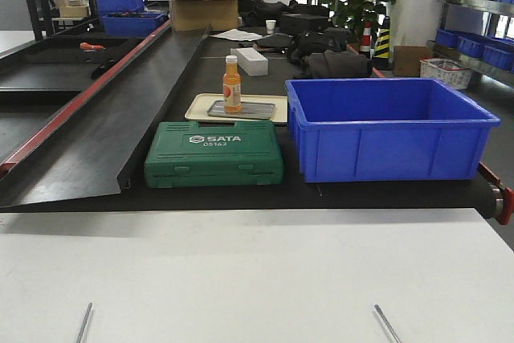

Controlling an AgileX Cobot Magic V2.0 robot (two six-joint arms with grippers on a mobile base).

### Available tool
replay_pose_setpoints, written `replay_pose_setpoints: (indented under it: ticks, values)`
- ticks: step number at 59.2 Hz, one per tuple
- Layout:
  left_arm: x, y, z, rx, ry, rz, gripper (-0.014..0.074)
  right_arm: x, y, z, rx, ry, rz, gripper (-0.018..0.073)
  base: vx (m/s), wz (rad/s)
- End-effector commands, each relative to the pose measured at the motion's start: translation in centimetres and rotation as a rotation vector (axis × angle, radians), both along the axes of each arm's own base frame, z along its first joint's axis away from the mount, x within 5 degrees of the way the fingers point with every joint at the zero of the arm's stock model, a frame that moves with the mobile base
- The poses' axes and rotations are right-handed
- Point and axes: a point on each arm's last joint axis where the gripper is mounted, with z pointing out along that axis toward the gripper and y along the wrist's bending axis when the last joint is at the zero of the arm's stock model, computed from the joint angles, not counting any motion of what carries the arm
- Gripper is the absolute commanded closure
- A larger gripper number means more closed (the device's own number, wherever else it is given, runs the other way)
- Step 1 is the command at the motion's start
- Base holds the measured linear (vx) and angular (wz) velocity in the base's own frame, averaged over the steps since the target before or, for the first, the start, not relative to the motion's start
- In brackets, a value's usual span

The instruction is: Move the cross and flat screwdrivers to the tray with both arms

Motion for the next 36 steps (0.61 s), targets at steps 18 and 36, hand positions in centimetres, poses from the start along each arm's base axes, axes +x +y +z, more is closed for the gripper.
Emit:
replay_pose_setpoints:
  ticks: [18,36]
  values:
    - [-0.21,0.03,1.86,-0.022,-0.124,0.001,0.0592,-0.02,0.04,0.53,-0.006,-0.081,0.002,0.0567,0.00,0.00]
    - [-0.21,0.03,1.86,-0.022,-0.124,0.001,0.0592,-0.03,0.04,0.64,-0.006,-0.092,0.003,0.0567,0.00,0.00]
